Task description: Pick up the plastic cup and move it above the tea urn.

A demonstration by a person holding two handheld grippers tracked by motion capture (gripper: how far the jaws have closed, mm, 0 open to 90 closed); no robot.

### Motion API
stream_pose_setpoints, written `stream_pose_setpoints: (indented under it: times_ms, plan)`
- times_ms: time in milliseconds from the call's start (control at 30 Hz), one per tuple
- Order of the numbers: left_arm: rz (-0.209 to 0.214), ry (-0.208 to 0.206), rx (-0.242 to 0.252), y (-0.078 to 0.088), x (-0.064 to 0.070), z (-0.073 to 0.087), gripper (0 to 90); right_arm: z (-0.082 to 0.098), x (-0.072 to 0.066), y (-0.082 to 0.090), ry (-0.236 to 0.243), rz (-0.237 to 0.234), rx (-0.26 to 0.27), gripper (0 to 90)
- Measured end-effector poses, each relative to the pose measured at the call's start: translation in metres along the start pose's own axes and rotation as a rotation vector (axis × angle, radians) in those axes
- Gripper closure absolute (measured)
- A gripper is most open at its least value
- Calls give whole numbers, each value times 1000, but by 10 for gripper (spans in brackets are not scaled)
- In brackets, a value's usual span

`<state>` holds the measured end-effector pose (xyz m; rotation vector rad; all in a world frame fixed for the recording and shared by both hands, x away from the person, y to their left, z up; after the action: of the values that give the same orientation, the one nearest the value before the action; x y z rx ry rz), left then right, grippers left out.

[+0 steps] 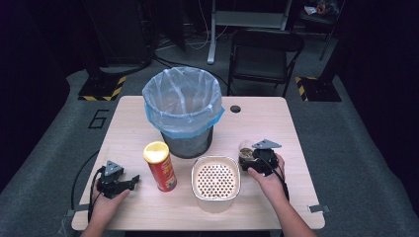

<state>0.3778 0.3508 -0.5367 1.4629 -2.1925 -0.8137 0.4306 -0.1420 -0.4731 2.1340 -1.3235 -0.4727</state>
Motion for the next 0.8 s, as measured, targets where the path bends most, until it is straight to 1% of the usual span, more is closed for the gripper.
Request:
stream_pose_setpoints:
  times_ms: [67,100,133,167,200,233,300,333,367,433,467,567,667,800]
  plan:
    - [0,0,0,0,0,0,258,-2,-2,-5,6,2,10,221]
    - [2,-3,-5,0,0,0,258,-2,-1,-7,23,-5,11,219]
    - [2,-1,-4,0,0,0,258,-3,-2,-10,10,-10,5,219]
    - [3,-3,-7,1,0,0,258,-3,-2,-13,7,-11,10,218]
    - [0,-1,1,0,0,0,258,-4,-3,-15,5,-12,12,214]
    - [1,-3,0,0,0,0,258,-4,-2,-17,23,-14,12,215]
    - [2,1,-2,0,0,0,258,-4,-3,-20,7,-23,13,215]
    - [3,2,-2,0,0,0,258,-5,-2,-22,10,-25,11,222]
    - [3,1,-2,0,0,0,258,-5,-3,-25,-2,-18,13,232]
    - [5,2,-4,0,0,0,257,-5,-2,-28,-3,-16,16,240]
    - [6,4,-6,0,0,0,257,-4,-1,-29,17,-21,17,254]
    - [6,4,-6,0,0,0,257,-5,0,-31,36,-26,34,278]
    - [6,4,-7,0,0,0,258,-5,2,-30,21,-35,44,288]
    - [7,4,-6,0,0,0,258,-4,2,-30,25,-39,56,290]
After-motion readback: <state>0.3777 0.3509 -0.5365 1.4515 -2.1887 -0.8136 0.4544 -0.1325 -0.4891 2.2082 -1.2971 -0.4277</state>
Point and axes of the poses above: each handheld gripper's, and its own axes: y roughly backward along the jaws, z roughly out of its underside, x roughly to its right, the point moved 1 cm from there along -y, roughly forward along the jaws, and after that the axes turned 1 degree about -y, right-handed, at the moved point
